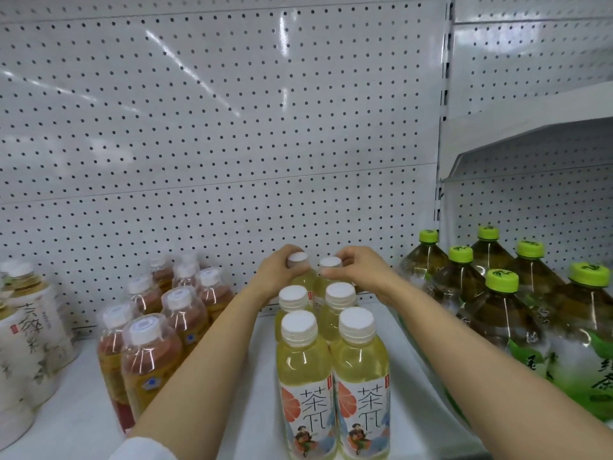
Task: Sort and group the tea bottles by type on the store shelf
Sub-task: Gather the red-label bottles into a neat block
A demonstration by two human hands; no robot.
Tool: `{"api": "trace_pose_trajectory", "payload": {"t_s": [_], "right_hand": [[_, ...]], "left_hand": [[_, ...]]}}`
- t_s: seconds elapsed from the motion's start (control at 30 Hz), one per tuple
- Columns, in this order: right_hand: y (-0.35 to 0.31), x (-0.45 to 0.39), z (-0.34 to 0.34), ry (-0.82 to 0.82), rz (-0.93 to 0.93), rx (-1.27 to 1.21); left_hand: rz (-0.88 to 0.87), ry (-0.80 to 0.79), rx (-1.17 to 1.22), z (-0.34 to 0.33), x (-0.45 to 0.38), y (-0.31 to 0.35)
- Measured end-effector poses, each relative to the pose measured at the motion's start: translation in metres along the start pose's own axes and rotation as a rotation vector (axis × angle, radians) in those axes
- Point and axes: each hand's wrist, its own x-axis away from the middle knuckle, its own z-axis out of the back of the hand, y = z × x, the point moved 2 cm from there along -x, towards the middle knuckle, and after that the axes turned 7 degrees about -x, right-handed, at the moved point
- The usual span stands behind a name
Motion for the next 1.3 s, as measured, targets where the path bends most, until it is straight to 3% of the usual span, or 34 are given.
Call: {"api": "trace_pose_trajectory", "payload": {"t_s": [0.2, 0.4, 0.6, 0.8, 0.9, 1.03, 1.2, 1.3], "right_hand": [[-0.001, -0.004, -0.002, -0.035, 0.046, 0.098], [-0.008, 0.001, 0.003, -0.228, -0.004, -0.016], [-0.012, 0.011, 0.001, -0.192, 0.037, 0.048], [-0.014, 0.019, 0.006, -0.336, -0.025, -0.036], [-0.009, 0.022, 0.004, -0.287, -0.042, -0.136], [0.010, 0.052, -0.010, -0.130, -0.089, -0.442], [0.057, 0.116, -0.021, -0.171, -0.012, -0.686], [0.061, 0.129, -0.034, -0.161, -0.014, -0.782]], "left_hand": [[-0.005, 0.063, 0.029, 0.013, 0.031, -0.012], [-0.013, 0.097, 0.172, 0.008, 0.049, -0.008], [0.005, 0.095, 0.252, 0.007, 0.052, -0.008], [-0.013, 0.077, 0.265, 0.002, 0.057, -0.008], [0.070, 0.089, 0.409, -0.002, 0.075, -0.003], [0.163, -0.099, 0.739, -0.032, 0.103, -0.031], [0.103, -0.215, 0.744, -0.053, 0.124, -0.058], [0.131, -0.150, 0.736, -0.052, 0.123, -0.050]]}}
